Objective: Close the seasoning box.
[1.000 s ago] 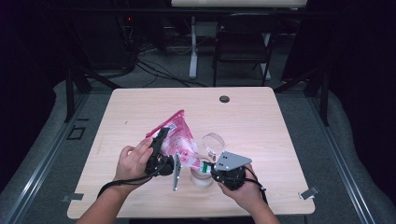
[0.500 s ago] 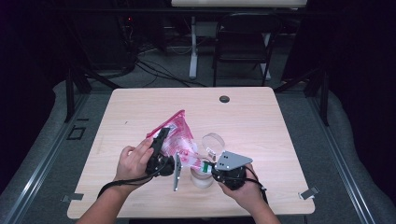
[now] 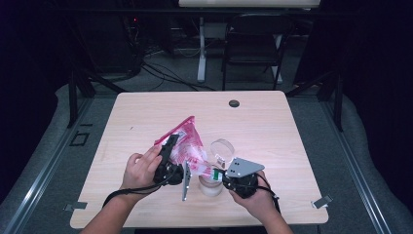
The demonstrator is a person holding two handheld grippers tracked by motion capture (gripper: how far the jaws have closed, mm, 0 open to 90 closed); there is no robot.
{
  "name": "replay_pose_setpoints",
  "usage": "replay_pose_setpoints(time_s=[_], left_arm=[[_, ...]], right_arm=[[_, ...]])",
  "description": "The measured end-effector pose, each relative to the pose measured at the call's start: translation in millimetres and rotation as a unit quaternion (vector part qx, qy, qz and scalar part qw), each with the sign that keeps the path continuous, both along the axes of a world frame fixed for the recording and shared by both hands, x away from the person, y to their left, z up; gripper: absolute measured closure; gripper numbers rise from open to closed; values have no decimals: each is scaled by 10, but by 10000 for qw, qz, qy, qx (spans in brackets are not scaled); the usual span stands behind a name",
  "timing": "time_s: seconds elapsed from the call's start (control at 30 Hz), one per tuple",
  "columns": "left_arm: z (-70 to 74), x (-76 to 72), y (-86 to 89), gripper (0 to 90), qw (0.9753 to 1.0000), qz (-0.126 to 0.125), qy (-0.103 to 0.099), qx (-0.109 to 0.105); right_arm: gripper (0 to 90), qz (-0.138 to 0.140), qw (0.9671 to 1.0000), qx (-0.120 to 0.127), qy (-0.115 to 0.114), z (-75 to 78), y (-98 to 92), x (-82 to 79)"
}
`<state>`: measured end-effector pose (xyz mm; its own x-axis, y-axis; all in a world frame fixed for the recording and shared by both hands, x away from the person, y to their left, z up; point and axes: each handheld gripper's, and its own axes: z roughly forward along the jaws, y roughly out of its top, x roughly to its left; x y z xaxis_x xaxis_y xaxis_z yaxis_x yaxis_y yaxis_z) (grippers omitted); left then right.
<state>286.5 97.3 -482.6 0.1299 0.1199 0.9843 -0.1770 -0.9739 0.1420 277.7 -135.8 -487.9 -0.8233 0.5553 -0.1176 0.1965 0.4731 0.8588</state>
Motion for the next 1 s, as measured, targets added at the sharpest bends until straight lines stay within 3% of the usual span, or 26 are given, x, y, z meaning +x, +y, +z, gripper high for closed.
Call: replay_pose_setpoints(time_s=[1.0], left_arm=[[-5,-10,-14,642,10000,-54,-18,54]], right_arm=[[900,-18,10000,-79,56,-41,-14,20]])
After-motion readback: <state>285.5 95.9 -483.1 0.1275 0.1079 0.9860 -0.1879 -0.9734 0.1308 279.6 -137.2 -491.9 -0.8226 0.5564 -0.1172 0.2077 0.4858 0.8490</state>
